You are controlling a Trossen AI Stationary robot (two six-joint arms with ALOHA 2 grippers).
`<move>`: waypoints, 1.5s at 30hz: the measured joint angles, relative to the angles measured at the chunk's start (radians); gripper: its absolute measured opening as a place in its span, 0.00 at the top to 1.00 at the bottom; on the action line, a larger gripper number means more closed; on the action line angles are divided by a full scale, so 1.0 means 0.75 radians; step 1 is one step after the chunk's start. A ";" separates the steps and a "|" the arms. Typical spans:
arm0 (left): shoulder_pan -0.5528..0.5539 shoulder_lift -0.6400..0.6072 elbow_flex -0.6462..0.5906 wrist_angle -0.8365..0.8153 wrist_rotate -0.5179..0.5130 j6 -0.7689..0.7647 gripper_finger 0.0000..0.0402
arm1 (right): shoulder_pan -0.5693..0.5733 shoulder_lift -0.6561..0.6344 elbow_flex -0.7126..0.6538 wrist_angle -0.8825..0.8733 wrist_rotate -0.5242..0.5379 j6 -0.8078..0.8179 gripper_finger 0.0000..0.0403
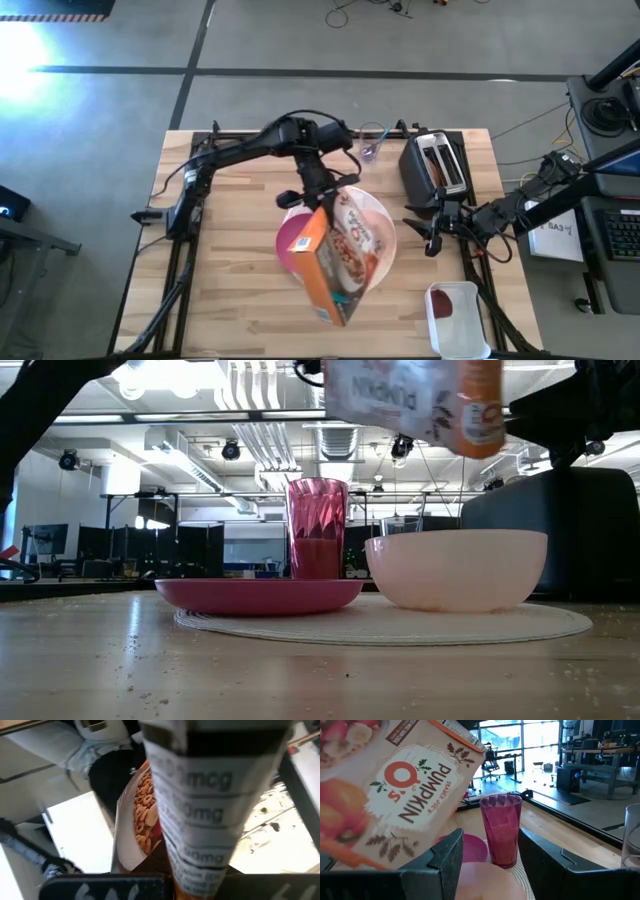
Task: Arrange a breakfast setting
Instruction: Pour the cereal into the light orange bowl
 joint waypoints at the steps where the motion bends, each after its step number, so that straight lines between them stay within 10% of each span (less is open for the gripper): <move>1: -0.001 -0.003 0.000 -0.049 -0.002 0.028 1.00 | 0.000 0.000 0.000 -0.001 0.000 0.000 0.56; 45: 0.046 -0.005 -0.015 -0.264 -0.082 0.245 1.00 | -0.001 0.000 0.000 0.000 0.000 0.000 0.56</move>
